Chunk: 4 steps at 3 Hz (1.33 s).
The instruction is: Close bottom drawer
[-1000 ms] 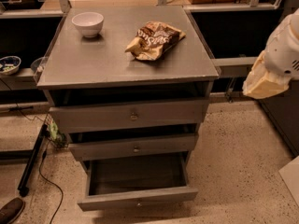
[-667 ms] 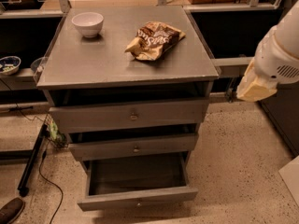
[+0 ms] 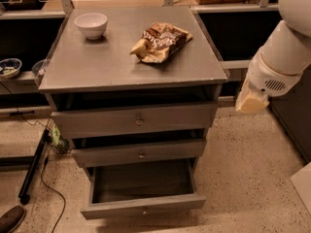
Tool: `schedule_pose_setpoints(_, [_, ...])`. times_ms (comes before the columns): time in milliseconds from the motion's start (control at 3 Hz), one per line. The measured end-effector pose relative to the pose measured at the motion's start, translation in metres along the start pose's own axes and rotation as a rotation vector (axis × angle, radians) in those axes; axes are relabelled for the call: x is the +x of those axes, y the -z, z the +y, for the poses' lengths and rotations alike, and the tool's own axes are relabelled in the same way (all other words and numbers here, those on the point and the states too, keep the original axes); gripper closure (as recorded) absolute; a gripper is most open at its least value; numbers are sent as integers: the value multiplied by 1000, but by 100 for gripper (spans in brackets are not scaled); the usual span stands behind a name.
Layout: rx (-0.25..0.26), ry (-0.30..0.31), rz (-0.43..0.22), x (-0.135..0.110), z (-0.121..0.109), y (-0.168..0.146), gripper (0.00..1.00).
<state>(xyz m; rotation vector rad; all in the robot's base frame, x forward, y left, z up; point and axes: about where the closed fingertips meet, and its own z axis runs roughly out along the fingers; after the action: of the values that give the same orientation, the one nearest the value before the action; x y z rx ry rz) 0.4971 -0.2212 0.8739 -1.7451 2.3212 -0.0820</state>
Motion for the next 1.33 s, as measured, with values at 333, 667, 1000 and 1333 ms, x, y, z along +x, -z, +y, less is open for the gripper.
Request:
schedule_pose_setpoints(333, [-9,-1,-7,-1,6,-4,100])
schedule_pose_setpoints(667, [-31,-14,-7,4,21,-22,100])
schedule_pose_setpoints(1000, [-58,-34,1,12,31,-49,100])
schedule_pose_setpoints(1333, [-110,-64,9,22,44,-85,100])
